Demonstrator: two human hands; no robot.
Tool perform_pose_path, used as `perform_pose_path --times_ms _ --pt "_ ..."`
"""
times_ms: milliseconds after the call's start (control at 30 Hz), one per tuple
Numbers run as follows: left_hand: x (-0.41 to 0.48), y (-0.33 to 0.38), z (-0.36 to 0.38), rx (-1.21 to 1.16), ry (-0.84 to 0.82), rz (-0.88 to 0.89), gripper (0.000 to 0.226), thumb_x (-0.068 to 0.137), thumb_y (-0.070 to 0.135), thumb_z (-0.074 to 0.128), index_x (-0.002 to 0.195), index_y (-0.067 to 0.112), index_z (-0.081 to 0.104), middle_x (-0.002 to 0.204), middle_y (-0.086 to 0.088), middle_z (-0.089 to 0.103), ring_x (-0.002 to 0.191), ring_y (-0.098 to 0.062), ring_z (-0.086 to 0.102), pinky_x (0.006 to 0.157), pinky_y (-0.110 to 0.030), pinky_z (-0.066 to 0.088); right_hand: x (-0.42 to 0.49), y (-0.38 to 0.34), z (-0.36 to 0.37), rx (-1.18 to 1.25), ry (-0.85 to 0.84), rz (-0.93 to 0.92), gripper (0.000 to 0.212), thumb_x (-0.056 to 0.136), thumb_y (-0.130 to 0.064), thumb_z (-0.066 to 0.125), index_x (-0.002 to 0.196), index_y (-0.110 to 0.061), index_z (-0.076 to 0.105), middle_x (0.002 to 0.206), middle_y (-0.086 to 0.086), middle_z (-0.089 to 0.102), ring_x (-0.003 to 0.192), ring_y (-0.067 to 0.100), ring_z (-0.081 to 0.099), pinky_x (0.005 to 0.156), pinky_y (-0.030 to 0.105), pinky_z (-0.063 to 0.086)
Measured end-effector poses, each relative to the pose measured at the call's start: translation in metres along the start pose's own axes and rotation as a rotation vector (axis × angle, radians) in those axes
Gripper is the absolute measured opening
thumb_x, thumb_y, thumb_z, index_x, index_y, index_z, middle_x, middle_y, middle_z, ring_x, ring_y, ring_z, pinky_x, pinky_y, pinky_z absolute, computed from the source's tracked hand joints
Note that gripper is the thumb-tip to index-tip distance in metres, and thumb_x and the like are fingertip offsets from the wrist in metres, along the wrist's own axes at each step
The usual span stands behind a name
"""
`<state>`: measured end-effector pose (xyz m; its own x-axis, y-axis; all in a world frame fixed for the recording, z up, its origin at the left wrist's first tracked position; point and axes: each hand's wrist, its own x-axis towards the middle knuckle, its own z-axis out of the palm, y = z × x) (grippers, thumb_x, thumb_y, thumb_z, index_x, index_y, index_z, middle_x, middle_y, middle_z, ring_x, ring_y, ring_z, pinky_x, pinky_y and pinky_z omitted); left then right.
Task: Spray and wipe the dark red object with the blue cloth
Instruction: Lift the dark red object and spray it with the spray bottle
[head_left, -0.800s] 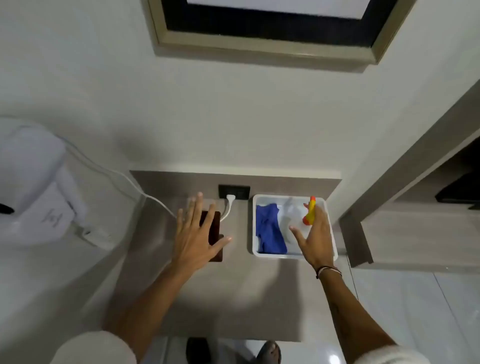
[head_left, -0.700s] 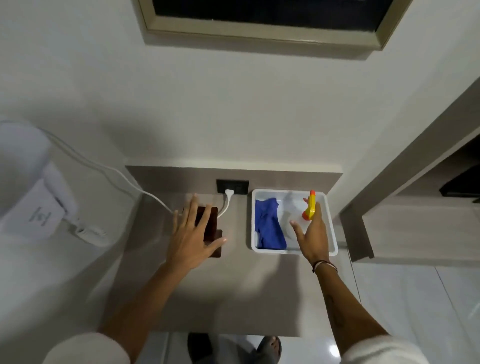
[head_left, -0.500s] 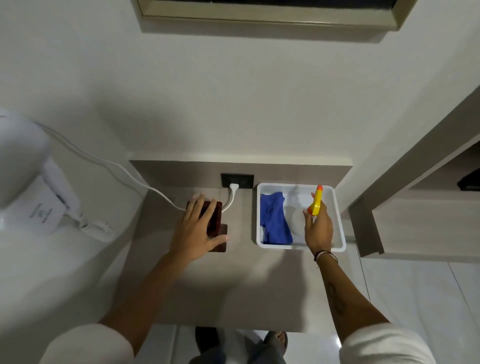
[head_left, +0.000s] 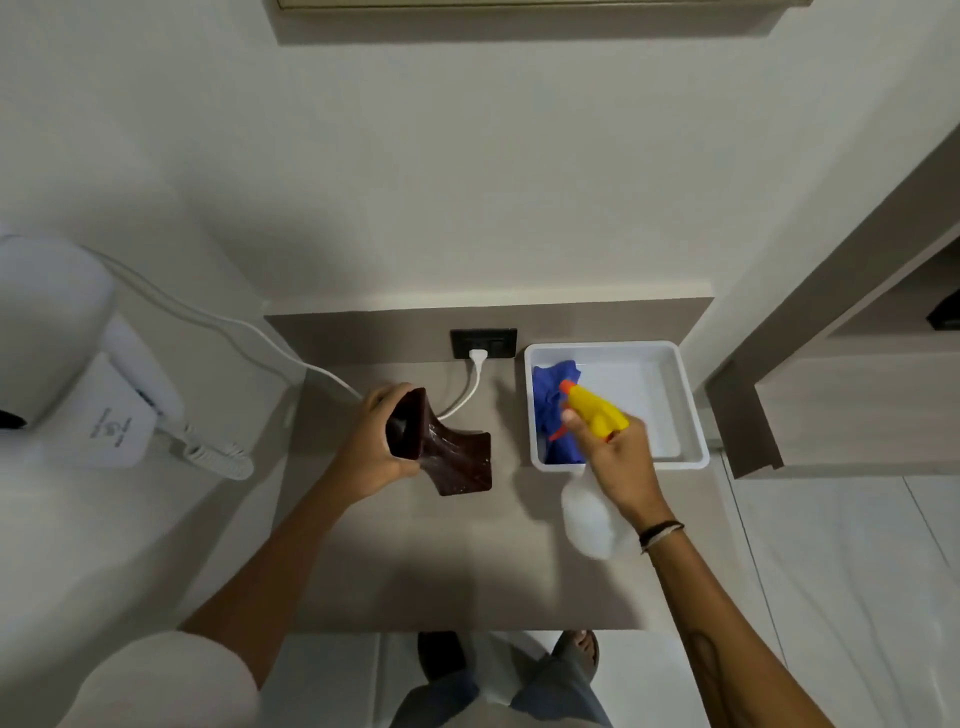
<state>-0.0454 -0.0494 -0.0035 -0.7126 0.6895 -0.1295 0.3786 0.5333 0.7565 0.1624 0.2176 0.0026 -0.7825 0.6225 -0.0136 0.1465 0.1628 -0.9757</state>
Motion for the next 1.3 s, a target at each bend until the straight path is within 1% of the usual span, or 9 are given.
perform_pose_path --times_ms 133,233,367,467,633,867,1067,1200,1300 --pt "-0.004 -0.02 -0.012 -0.013 -0.027 0.043 0.11 0.057 0.002 0.091 0.155 0.021 0.046 0.147 0.002 0.041 0.138 -0.02 0.049 0.113 -0.02 0.043 -0.033 -0.006 0.035 -0.041 -0.266 0.06 0.038 0.105 -0.024 0.068 0.143 -0.023 0.067 0.109 -0.002 0.084 0.11 0.001 0.076 0.101 0.011 0.054" --pt "-0.005 -0.029 -0.019 -0.006 -0.058 0.05 0.111 0.059 -0.001 0.092 0.156 0.022 0.045 0.15 0.002 0.041 0.14 -0.019 0.048 0.107 -0.006 0.039 -0.042 -0.014 0.057 -0.018 -0.329 0.048 0.04 0.107 -0.024 0.064 0.147 -0.024 0.064 0.118 0.0 0.082 0.116 0.004 0.074 0.106 0.017 0.055" --pt "-0.004 -0.034 -0.025 -0.012 -0.068 0.05 0.11 0.058 0.003 0.092 0.156 0.025 0.045 0.151 0.001 0.044 0.142 -0.019 0.048 0.115 -0.028 0.044 -0.045 -0.018 0.082 -0.083 -0.332 0.023 0.041 0.107 -0.026 0.064 0.148 -0.028 0.062 0.131 0.003 0.072 0.121 0.017 0.067 0.107 0.023 0.053" --pt "-0.003 -0.038 -0.029 -0.004 -0.075 0.049 0.111 0.06 -0.001 0.094 0.157 0.023 0.045 0.153 -0.002 0.045 0.142 -0.02 0.048 0.117 -0.038 0.044 -0.047 -0.017 0.092 -0.065 -0.337 0.038 0.042 0.107 -0.016 0.063 0.149 -0.021 0.061 0.122 0.0 0.072 0.108 0.002 0.071 0.093 0.011 0.055" --pt "-0.001 -0.042 -0.033 0.018 -0.089 0.06 0.113 0.062 -0.001 0.095 0.158 0.025 0.044 0.155 -0.002 0.046 0.143 -0.021 0.048 0.117 -0.039 0.045 -0.047 -0.013 0.1 -0.084 -0.313 0.094 0.042 0.107 -0.02 0.064 0.149 -0.016 0.063 0.11 -0.009 0.074 0.088 0.003 0.073 0.089 0.018 0.058" --pt "0.001 -0.046 -0.038 0.078 -0.11 0.117 0.113 0.06 0.004 0.096 0.159 0.027 0.045 0.155 -0.002 0.047 0.143 -0.019 0.048 0.116 -0.031 0.044 -0.045 -0.009 0.098 -0.171 -0.366 0.11 0.044 0.107 -0.03 0.063 0.15 -0.021 0.061 0.125 -0.005 0.07 0.099 0.002 0.068 0.088 0.008 0.054" --pt "0.001 -0.045 -0.04 0.134 -0.107 0.116 0.115 0.056 0.012 0.097 0.159 0.023 0.046 0.154 -0.004 0.051 0.141 -0.026 0.052 0.115 -0.048 0.05 -0.049 -0.001 0.088 -0.244 -0.347 0.134 0.043 0.107 -0.032 0.063 0.149 -0.023 0.063 0.139 0.007 0.072 0.108 0.02 0.071 0.106 0.039 0.059" --pt "-0.002 -0.043 -0.039 0.159 -0.066 0.065 0.115 0.054 0.017 0.103 0.155 0.019 0.05 0.147 -0.006 0.058 0.133 -0.029 0.058 0.11 -0.05 0.054 -0.054 0.004 0.081 -0.322 -0.298 0.119 0.044 0.107 -0.037 0.061 0.149 -0.023 0.063 0.143 0.006 0.071 0.127 0.025 0.069 0.111 0.038 0.055" --pt "-0.003 -0.039 -0.038 0.096 -0.027 -0.027 0.099 0.056 0.031 0.104 0.144 0.027 0.059 0.134 0.002 0.068 0.122 -0.021 0.065 0.104 -0.042 0.058 -0.055 0.006 0.08 -0.334 -0.317 0.122 0.046 0.106 -0.039 0.063 0.147 -0.02 0.065 0.123 0.002 0.077 0.111 0.022 0.072 0.099 0.034 0.057"
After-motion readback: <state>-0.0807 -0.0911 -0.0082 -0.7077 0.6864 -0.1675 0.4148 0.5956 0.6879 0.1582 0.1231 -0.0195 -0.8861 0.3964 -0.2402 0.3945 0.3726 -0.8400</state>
